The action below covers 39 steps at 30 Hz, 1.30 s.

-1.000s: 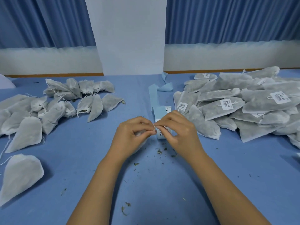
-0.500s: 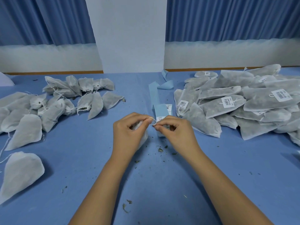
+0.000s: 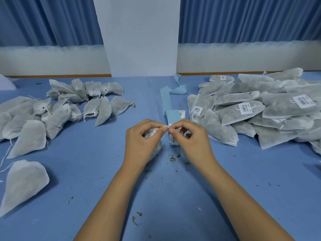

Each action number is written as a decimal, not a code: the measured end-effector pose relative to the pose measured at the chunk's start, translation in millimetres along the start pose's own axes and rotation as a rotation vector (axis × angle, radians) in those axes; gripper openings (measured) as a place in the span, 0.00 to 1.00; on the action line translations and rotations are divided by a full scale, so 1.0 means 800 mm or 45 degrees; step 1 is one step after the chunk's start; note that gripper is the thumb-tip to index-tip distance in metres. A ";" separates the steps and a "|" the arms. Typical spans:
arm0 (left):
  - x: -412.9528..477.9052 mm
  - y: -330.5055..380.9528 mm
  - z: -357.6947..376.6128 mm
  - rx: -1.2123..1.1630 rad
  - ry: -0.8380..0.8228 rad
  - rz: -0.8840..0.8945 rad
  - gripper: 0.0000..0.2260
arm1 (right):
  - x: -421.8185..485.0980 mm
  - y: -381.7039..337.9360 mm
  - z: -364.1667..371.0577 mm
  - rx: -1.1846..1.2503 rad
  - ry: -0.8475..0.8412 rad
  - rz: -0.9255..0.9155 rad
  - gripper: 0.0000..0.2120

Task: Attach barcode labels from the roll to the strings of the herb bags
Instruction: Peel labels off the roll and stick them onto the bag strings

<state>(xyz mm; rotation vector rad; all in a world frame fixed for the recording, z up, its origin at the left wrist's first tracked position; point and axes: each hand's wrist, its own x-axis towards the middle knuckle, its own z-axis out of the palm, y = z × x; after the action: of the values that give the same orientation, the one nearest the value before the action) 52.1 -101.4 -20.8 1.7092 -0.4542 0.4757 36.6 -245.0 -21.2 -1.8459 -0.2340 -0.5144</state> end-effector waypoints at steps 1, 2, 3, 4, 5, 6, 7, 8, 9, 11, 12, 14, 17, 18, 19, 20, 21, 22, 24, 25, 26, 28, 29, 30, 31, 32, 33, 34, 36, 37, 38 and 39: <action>0.000 0.000 0.000 -0.004 -0.006 -0.005 0.07 | 0.000 0.000 0.000 0.007 -0.009 0.011 0.05; 0.000 0.000 0.000 -0.007 -0.014 -0.006 0.06 | 0.000 0.000 0.001 0.016 -0.024 0.024 0.06; 0.000 0.000 0.001 -0.010 -0.023 -0.005 0.05 | 0.000 0.000 0.001 0.028 -0.042 0.038 0.07; 0.000 0.000 0.000 -0.016 -0.031 0.000 0.04 | 0.000 -0.001 0.001 0.041 -0.060 0.050 0.08; 0.001 -0.001 0.000 -0.022 -0.040 0.010 0.04 | 0.000 -0.001 0.001 0.052 -0.076 0.059 0.08; 0.001 -0.001 0.000 -0.024 -0.051 0.023 0.05 | 0.000 -0.001 0.001 0.059 -0.087 0.065 0.08; 0.001 -0.001 -0.001 -0.019 -0.064 0.036 0.05 | 0.000 -0.002 0.000 0.063 -0.097 0.069 0.08; 0.001 -0.001 -0.001 -0.007 -0.075 0.045 0.05 | 0.000 -0.002 -0.001 0.066 -0.106 0.072 0.08; 0.001 -0.001 -0.001 0.006 -0.081 0.045 0.05 | 0.000 -0.002 -0.001 0.067 -0.117 0.070 0.08; 0.001 -0.002 -0.002 0.020 -0.095 0.027 0.06 | -0.002 -0.003 0.000 0.050 -0.136 0.058 0.08; 0.001 -0.003 -0.002 0.017 -0.108 0.012 0.07 | -0.002 -0.004 0.001 0.033 -0.140 0.049 0.08; 0.001 -0.004 -0.002 0.008 -0.136 -0.031 0.06 | -0.002 -0.003 0.001 -0.012 -0.124 0.017 0.07; 0.002 -0.005 -0.002 0.016 -0.159 -0.094 0.07 | -0.001 -0.003 -0.003 -0.083 -0.059 -0.081 0.07; 0.002 -0.005 -0.002 0.021 -0.163 -0.099 0.09 | -0.001 -0.003 -0.004 -0.090 -0.045 -0.111 0.07; 0.003 -0.005 -0.002 0.025 -0.164 -0.101 0.09 | -0.001 -0.003 -0.005 -0.087 -0.033 -0.133 0.07; 0.003 -0.005 -0.002 0.028 -0.163 -0.101 0.09 | -0.001 -0.003 -0.005 -0.069 -0.022 -0.141 0.07; 0.003 -0.005 -0.002 0.032 -0.158 -0.099 0.08 | -0.001 -0.003 -0.004 -0.036 -0.006 -0.128 0.06; 0.003 -0.005 -0.002 0.038 -0.148 -0.094 0.07 | -0.001 -0.003 -0.004 0.012 0.013 -0.099 0.05; 0.003 -0.006 -0.001 0.040 -0.115 -0.084 0.05 | -0.001 -0.003 -0.003 0.093 0.052 -0.046 0.05; 0.003 -0.006 -0.001 0.029 -0.099 -0.085 0.04 | -0.001 -0.003 -0.003 0.110 0.064 -0.034 0.05; 0.003 -0.006 -0.001 0.010 -0.089 -0.092 0.04 | -0.001 -0.002 -0.003 0.117 0.071 -0.027 0.05; 0.002 -0.004 0.000 -0.010 -0.088 -0.093 0.05 | -0.001 -0.002 -0.003 0.120 0.075 -0.021 0.05; 0.002 -0.003 -0.001 0.000 -0.096 -0.066 0.05 | -0.001 -0.002 -0.003 0.121 0.074 -0.021 0.05; 0.002 -0.002 -0.001 0.017 -0.107 -0.023 0.05 | -0.001 -0.003 -0.003 0.117 0.072 -0.024 0.06; 0.001 -0.001 0.000 0.028 -0.117 0.019 0.05 | -0.001 -0.003 -0.003 0.107 0.068 -0.030 0.07; 0.001 0.000 -0.001 0.029 -0.119 0.043 0.05 | -0.001 -0.004 -0.002 0.096 0.061 -0.036 0.07; 0.002 0.001 -0.001 0.022 -0.116 0.039 0.05 | -0.001 -0.004 -0.002 0.083 0.055 -0.039 0.08; 0.002 0.002 -0.002 0.012 -0.114 0.011 0.05 | -0.001 -0.003 -0.002 0.066 0.051 -0.041 0.07; 0.004 0.003 -0.003 -0.028 -0.145 -0.092 0.06 | 0.000 -0.001 -0.002 0.005 0.048 -0.070 0.06; 0.004 0.004 -0.004 -0.067 -0.182 -0.148 0.06 | 0.000 0.000 -0.002 -0.047 0.044 -0.097 0.06; 0.004 0.005 -0.004 -0.108 -0.218 -0.194 0.07 | 0.000 0.000 -0.001 -0.106 0.035 -0.125 0.05; 0.003 0.006 -0.004 -0.142 -0.239 -0.229 0.08 | 0.000 0.001 -0.001 -0.156 0.025 -0.147 0.05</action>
<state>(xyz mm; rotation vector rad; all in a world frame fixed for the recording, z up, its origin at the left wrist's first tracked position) 51.5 -99.0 -14.6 1.6755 -0.4479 0.1577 36.5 -245.9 -22.1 -1.9536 -0.3030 -0.6386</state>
